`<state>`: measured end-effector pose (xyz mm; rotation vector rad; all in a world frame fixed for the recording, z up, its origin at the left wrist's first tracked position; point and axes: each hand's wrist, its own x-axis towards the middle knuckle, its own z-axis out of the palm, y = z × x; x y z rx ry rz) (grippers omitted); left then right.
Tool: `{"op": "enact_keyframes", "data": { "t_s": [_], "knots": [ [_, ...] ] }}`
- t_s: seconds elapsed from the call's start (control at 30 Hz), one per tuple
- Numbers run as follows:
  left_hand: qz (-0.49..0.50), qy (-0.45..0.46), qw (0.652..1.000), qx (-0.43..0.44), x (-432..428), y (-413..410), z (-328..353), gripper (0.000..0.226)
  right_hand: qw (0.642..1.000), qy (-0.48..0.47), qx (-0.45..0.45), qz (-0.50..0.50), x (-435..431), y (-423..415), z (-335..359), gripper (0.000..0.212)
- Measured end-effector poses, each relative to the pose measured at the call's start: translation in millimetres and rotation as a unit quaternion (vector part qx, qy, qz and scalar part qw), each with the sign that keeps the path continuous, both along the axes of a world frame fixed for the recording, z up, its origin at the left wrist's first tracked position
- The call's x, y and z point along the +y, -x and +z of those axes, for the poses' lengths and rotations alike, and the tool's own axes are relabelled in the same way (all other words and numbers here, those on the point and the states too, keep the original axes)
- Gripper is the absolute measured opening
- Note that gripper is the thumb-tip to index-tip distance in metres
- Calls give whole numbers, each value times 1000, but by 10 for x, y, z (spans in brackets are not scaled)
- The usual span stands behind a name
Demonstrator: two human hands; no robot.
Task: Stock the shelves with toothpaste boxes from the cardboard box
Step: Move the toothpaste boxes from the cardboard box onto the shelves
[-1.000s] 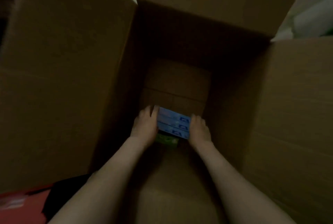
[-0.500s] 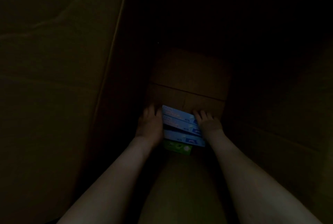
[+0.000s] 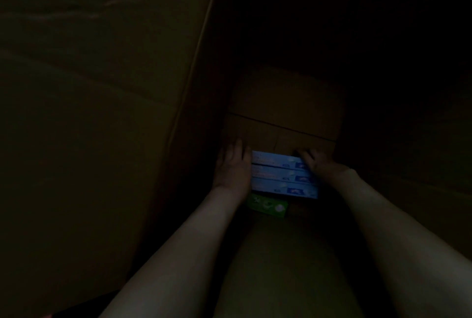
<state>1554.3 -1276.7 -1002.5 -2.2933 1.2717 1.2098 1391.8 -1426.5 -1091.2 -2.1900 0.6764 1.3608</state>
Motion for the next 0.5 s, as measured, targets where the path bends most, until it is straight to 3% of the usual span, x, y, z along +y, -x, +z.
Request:
{"op": "enact_keyframes", "data": {
  "t_s": [0.3,0.4,0.5],
  "knots": [
    [5,-23,1000,17,134,61,-89,67,993,66,33,88,-97,-24,2,79],
    [-6,-26,1000,11,136,69,-99,68,979,123,2,165,58,-113,97,78],
    [-21,-20,1000,13,155,77,-112,71,976,134,-40,166,269,-263,106,84]
  ]
}}
